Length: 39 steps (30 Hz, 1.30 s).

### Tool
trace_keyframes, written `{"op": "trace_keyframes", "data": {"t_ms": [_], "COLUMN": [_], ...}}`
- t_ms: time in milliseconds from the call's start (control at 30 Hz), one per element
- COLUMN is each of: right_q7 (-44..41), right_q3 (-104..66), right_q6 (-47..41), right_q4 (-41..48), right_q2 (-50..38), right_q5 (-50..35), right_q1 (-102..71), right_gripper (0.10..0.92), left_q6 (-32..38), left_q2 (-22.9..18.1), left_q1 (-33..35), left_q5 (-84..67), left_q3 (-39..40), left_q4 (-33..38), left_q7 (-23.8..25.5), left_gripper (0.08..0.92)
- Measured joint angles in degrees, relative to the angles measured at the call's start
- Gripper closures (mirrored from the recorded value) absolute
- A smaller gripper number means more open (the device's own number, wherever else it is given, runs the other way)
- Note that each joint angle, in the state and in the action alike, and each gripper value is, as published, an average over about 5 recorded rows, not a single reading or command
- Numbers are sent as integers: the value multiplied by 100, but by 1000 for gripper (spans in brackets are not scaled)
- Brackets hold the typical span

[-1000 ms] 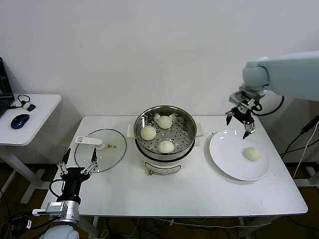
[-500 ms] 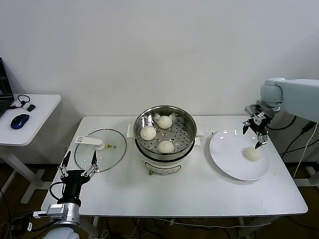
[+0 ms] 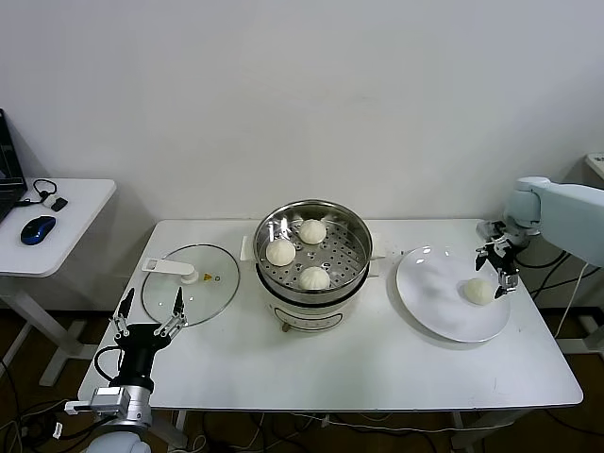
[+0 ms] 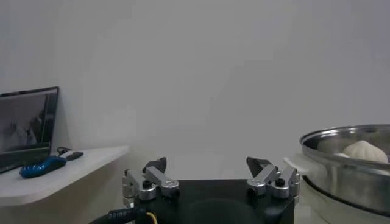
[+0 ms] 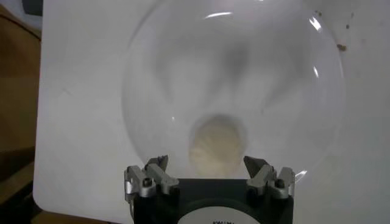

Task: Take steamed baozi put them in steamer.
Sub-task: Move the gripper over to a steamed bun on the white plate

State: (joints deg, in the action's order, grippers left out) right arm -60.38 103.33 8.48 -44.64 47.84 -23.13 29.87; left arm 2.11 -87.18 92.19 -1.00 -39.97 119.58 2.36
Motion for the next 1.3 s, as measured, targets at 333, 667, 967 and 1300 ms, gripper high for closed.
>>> {"op": "trace_keyframes", "data": {"t_ms": [333, 667, 967, 1300], "right_q7": [-27, -15, 8, 17], "right_q3": [-720, -1227, -1506, -1679], "right_q6": [119, 181, 207, 262], "right_q4": [690, 1140, 1335, 1497], "right_q2": [105, 246, 316, 395], "right_q5": [274, 422, 527, 653], "right_q1": [-610, -1034, -1296, -1435], "right_gripper": [203, 203, 203, 238], "left_q6": [10, 22, 27, 29], "left_q2": [20, 53, 57, 70], "left_q1": [-14, -8, -21, -33], "left_q5": [6, 5, 14, 18], "left_q3": [-4, -22, -26, -25], "left_q4": [-30, -57, -70, -90], "left_q7": [4, 12, 17, 18], "left_gripper": [177, 177, 177, 177]}}
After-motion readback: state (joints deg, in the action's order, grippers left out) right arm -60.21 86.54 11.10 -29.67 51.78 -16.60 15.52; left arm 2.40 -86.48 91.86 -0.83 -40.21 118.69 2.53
